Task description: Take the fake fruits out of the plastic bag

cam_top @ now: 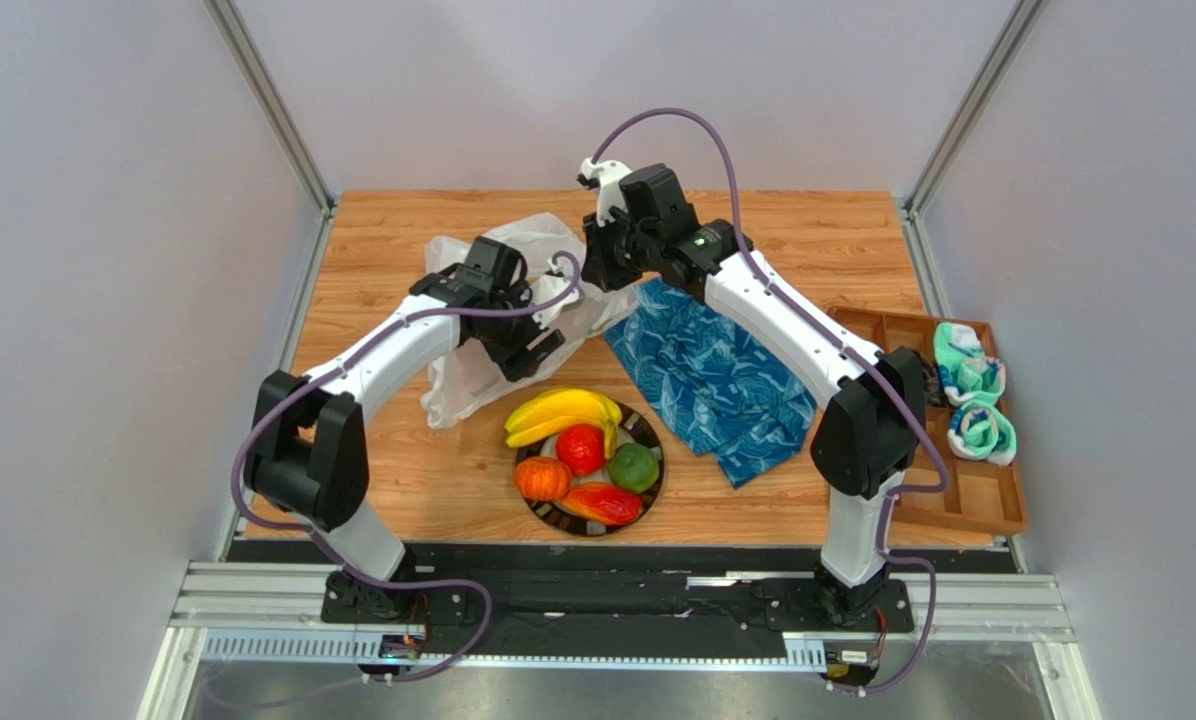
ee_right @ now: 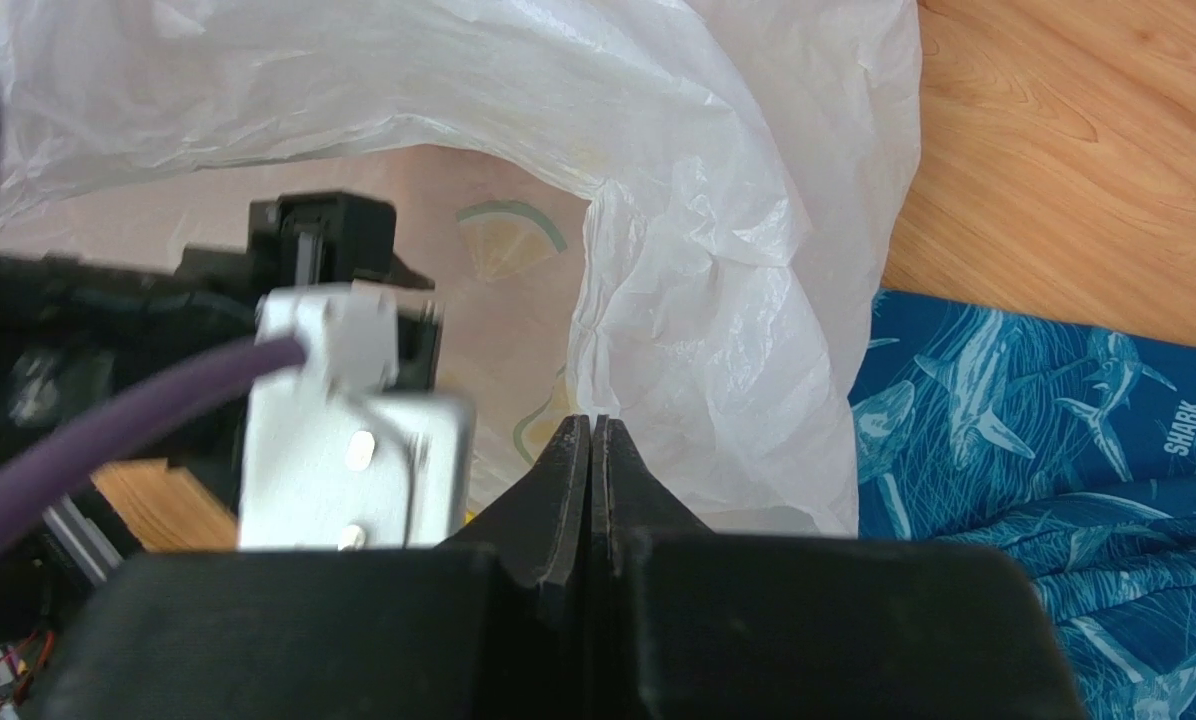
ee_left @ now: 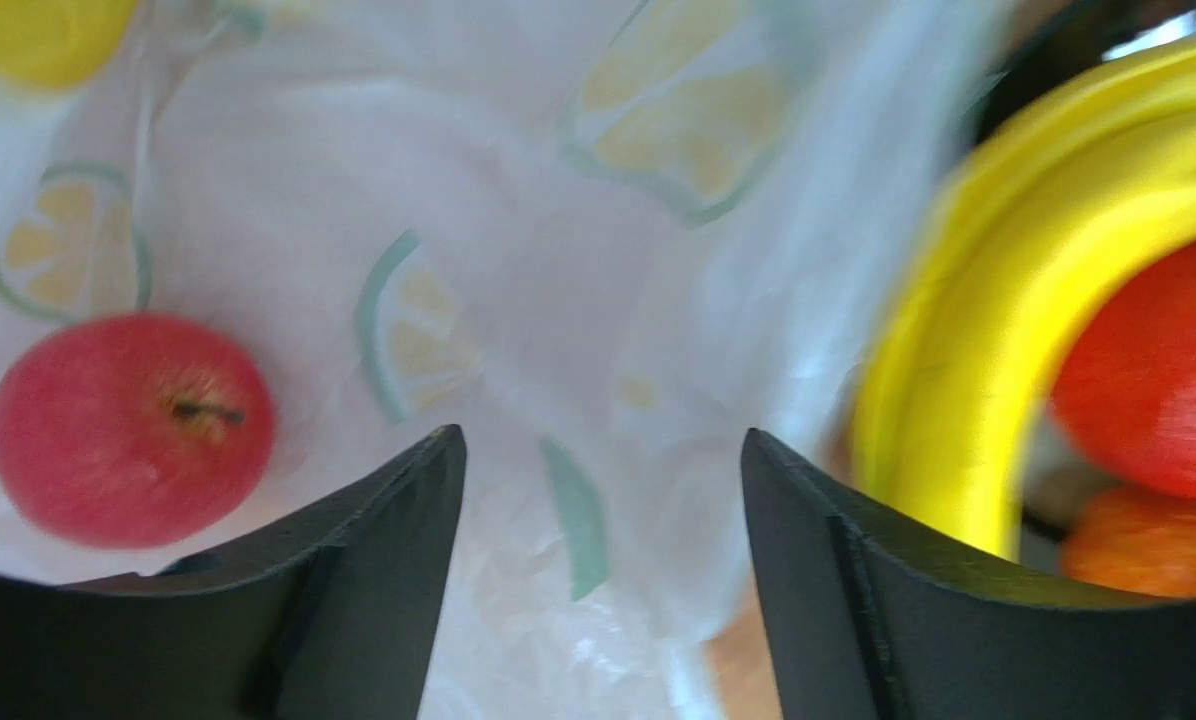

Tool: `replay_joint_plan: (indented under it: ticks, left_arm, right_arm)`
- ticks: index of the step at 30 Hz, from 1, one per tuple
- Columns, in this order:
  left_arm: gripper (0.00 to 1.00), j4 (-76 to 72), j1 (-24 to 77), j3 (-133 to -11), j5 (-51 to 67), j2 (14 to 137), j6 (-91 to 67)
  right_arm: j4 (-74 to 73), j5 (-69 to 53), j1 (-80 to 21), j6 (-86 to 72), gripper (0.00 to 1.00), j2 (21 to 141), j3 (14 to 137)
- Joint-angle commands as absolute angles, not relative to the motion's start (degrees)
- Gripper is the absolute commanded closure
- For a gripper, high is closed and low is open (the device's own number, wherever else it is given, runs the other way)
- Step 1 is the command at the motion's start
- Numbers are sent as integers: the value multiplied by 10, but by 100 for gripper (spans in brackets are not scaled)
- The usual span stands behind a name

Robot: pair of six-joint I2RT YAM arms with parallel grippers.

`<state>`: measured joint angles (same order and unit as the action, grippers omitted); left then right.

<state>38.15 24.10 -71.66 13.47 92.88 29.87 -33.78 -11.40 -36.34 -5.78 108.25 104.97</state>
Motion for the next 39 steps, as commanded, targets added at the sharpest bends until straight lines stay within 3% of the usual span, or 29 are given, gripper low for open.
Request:
replay_joint_plan:
  ticks: [1, 5, 7, 9, 14, 27, 34, 39]
  left_arm:
    - [29, 368, 197, -757, 111, 934, 374]
    - [37, 401, 159, -808, 128, 971, 348]
    - [30, 393, 154, -814, 102, 986, 332]
    - [14, 358, 154, -807, 46, 996, 326]
    - [4, 314, 153, -801, -43, 1027, 326]
    - [1, 312, 133, -936, -154, 1176, 273]
    - [1, 313, 133, -947, -145, 1156, 296]
    - [1, 330, 95, -870, -172, 1073, 244]
  right_arm:
    - [-330, -136, -365, -76, 100, 1042, 1064]
    - [-329, -140, -367, -76, 100, 1040, 1053]
    - [-328, -141, -367, -75, 100, 1041, 1050]
    - [-330, -141, -366, -75, 100, 1042, 1049]
    - [-330, -142, -367, -76, 100, 1045, 1049]
    - [-328, -143, -376, -75, 100, 1035, 1013]
    - [-331, -143, -379, -68, 100, 1036, 1032]
    - [-331, -147, -383, -66, 100, 1039, 1037]
